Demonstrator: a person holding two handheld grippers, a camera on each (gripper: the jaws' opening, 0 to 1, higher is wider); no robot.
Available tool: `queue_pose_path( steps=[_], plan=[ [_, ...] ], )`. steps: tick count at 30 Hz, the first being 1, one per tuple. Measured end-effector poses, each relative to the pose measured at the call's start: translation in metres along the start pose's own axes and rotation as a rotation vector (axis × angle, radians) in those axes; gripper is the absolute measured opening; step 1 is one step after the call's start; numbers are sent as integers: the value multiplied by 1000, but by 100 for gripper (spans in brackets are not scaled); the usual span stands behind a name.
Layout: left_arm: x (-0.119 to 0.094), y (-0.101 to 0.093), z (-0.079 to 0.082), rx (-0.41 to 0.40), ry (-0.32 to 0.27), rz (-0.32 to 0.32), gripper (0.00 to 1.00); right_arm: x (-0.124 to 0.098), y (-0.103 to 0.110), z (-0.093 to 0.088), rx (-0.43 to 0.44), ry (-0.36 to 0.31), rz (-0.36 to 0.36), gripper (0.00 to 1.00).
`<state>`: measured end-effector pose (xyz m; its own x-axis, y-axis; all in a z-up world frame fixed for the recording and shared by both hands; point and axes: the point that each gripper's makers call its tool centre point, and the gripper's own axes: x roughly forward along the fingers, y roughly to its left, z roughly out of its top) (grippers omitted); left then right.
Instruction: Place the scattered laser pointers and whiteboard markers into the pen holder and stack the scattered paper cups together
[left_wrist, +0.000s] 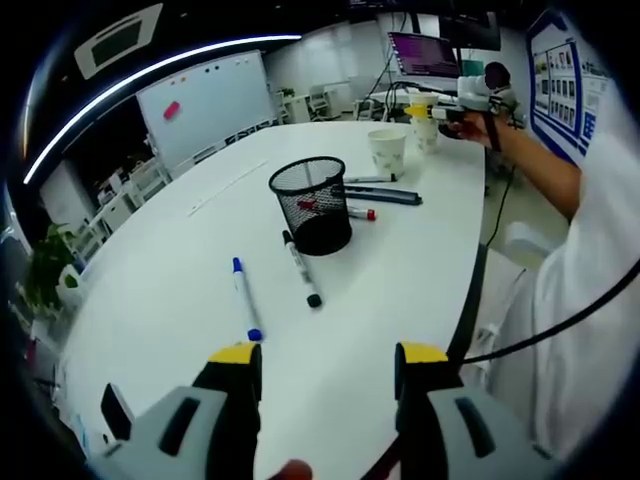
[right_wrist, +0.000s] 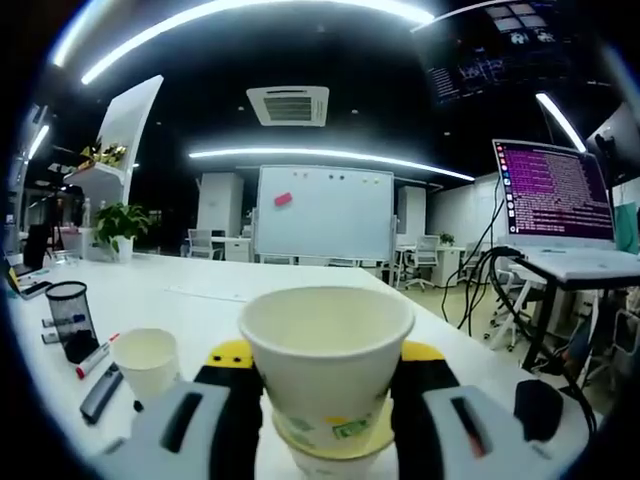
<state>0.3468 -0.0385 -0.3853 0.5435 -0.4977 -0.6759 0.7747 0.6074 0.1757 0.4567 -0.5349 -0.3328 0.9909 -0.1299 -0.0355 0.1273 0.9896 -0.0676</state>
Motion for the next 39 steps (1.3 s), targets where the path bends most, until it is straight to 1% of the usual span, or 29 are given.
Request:
queue_pose_path(
  steps=[4, 6, 10, 15, 28, 30, 39],
  plan=[
    [-1, 4, 1, -3, -4, 9, 54, 1, 1, -2, 0, 2, 6, 51],
    [-1, 2, 3, -4, -7, 11, 54, 2, 1, -3, -3, 3, 7, 51],
    [-1, -1, 0, -5, 3, 4, 54, 1, 1, -5, 1, 8, 8, 51],
    [-1, 3, -3, -9, 9, 10, 54, 2, 1, -11, -5, 23, 11, 51],
    [-2, 1, -2, -9, 8, 6, 54, 4, 6, -16, -15, 42, 22, 51],
    [-1, 3, -3, -11, 10, 8, 54, 4, 6, -16, -10, 42, 22, 51],
    [-1, 2, -3, -11, 7, 4, 54, 4, 9, -19, -18, 51, 31, 51]
  ],
)
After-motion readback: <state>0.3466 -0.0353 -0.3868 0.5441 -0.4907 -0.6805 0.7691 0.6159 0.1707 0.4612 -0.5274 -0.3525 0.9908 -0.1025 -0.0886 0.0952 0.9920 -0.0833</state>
